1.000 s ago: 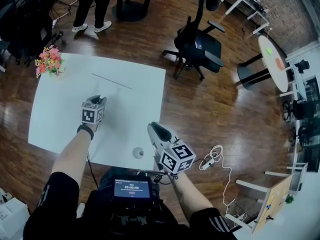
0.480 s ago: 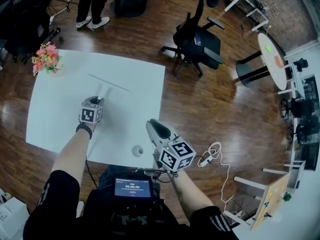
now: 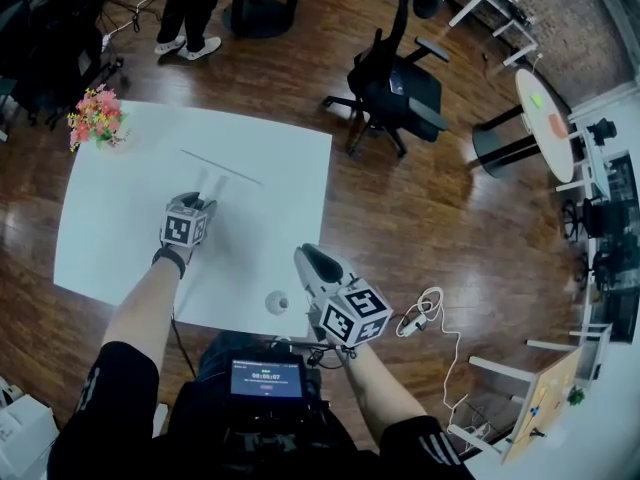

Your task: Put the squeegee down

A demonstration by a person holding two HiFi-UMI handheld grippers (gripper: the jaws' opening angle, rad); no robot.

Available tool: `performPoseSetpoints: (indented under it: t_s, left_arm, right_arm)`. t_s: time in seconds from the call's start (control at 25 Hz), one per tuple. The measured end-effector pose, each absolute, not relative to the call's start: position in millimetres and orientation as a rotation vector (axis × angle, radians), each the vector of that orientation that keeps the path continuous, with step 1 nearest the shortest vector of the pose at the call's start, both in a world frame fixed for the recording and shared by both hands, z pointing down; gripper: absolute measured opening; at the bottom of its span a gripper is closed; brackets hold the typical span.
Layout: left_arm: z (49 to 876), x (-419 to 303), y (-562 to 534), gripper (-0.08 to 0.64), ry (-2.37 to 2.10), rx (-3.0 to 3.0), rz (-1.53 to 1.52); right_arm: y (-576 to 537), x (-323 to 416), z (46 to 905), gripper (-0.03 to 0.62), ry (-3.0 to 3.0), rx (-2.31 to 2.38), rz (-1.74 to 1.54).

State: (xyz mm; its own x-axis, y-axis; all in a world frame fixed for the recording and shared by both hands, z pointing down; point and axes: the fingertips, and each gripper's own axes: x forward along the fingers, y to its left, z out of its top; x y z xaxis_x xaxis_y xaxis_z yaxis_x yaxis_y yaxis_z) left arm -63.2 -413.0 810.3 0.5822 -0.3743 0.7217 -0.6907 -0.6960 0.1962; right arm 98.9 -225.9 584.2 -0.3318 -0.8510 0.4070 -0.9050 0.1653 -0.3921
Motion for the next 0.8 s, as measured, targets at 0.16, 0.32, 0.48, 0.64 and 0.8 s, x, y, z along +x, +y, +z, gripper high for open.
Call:
performPoseSetpoints:
  t_s: [0.16, 0.32, 0.48, 0.64, 0.8]
  left_arm:
    - [796.5, -64.3, -418.2, 0.258, -0.88, 2.378, 0.881]
    - [768.6, -65.0, -420.6, 0.259, -0.903, 2.411, 0.807]
    - [738.3, -64.7, -410.2, 0.258, -0.921, 2.437, 0.734]
    - [709.2, -62.2, -381.0, 0.258, -0.92, 2.469, 0.692]
    - [678.2, -63.4, -341.0, 0.256, -0.93, 2.507, 0.65]
  right_arm:
    - [-224.0, 98.2, 579.3, 0.075, -2.347, 1.751, 0.878]
    - [-221.9, 99.7, 571.8, 0.075, -2.367, 1.742, 0.859]
    - [-217.2, 97.6, 564.8, 0.075, -2.412, 1.709, 0.837]
    - [-205.2, 98.5, 550.2, 0.075, -2.466, 1.67, 0.803]
    - [-184.0, 104.2, 535.5, 0.075, -2.522, 1.626, 0.76]
